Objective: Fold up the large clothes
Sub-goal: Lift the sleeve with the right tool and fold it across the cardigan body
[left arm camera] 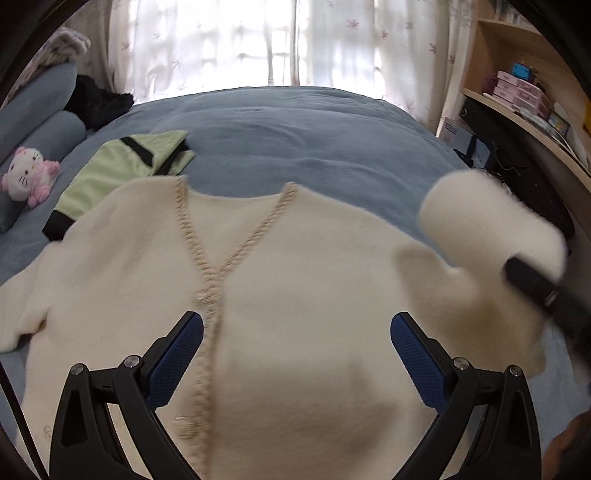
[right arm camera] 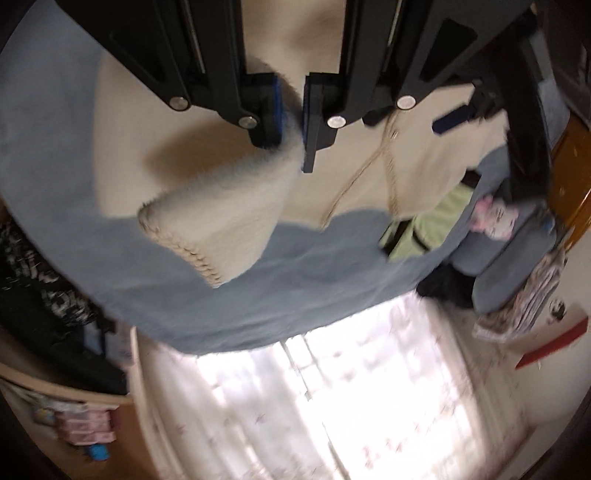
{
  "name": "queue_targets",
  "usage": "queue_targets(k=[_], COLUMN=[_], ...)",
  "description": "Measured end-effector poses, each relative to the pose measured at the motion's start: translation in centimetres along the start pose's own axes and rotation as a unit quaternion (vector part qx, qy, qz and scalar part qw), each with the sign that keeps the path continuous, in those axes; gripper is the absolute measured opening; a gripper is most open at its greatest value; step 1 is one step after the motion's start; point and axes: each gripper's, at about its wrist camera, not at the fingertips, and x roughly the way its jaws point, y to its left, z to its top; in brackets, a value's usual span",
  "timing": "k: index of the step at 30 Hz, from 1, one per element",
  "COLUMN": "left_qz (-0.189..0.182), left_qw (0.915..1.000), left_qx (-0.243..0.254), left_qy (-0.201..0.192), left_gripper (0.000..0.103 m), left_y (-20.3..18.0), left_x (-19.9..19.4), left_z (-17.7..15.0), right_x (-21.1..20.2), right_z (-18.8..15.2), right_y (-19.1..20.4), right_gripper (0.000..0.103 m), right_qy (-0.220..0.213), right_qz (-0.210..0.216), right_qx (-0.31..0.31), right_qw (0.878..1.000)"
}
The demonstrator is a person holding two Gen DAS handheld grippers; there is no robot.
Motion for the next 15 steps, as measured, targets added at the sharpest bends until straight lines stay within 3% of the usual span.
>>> queue_targets(k=[5,8,10,12,15], left_qz=[0.011,-0.001,-0.008,-0.028,-0.062], left_qw=[0.9999,0.9997,0.9995,0.999,0.9972], left_qx=[-0.002,-0.007,-0.008,-0.008,-0.003], left_qy=[0.012,0.024,0.029,0.035,0.042], left_gripper=[0.099,0.099,0.099,0.1,0.1], left_y=[4.3,5.8,6.4,6.7,6.4], left_x=[0.2,0.7,1.0,1.1,1.0], left_z=[-1.2,-1.6,-2.0,-2.2,-2.3], right_x=[4.9,6.7,7.4,7.3,5.6], right_z=[-5.5,-8.0,-9.0,-9.7,-10.0], right_y=[3.7,3.6,3.2,2.8,3.0], right_gripper=[0.011,0.016,0.029,0.05,0.053], right_qy=[0.08,0.118,0.143,0.156,0.153], right_qz=[0.012,0.031,0.047,0.054,0.043], right_qx=[-0.026,-0.008,0.023,0.031,0.006], right_qw=[0.996,0.992,0.988,0.986,0.987])
